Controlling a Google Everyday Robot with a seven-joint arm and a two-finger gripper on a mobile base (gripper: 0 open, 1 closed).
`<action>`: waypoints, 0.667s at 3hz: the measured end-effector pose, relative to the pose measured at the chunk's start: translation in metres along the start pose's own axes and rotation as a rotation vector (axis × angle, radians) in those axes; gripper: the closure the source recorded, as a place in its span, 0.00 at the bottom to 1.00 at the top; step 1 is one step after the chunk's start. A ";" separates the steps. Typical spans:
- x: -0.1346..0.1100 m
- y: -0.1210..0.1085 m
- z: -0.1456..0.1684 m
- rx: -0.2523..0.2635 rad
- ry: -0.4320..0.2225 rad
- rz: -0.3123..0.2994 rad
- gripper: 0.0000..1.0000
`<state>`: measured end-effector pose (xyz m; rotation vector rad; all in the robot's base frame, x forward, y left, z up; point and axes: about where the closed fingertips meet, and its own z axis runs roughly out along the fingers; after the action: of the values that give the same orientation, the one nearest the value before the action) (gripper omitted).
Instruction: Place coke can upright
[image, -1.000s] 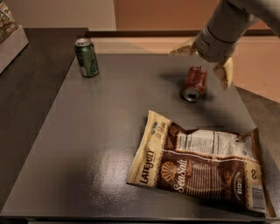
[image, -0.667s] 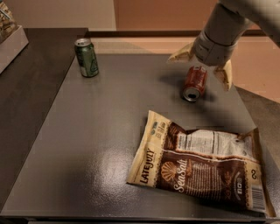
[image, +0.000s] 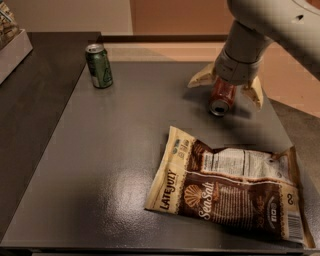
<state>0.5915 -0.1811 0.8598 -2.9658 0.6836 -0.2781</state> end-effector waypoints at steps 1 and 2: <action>0.006 -0.004 0.007 -0.019 0.016 -0.010 0.00; 0.013 -0.009 0.014 -0.032 0.039 -0.015 0.00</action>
Offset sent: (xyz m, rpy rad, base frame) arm 0.0277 0.0056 -0.0119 -0.0769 -0.0389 0.0025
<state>0.6095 -0.1777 0.8497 -3.0042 0.6768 -0.3299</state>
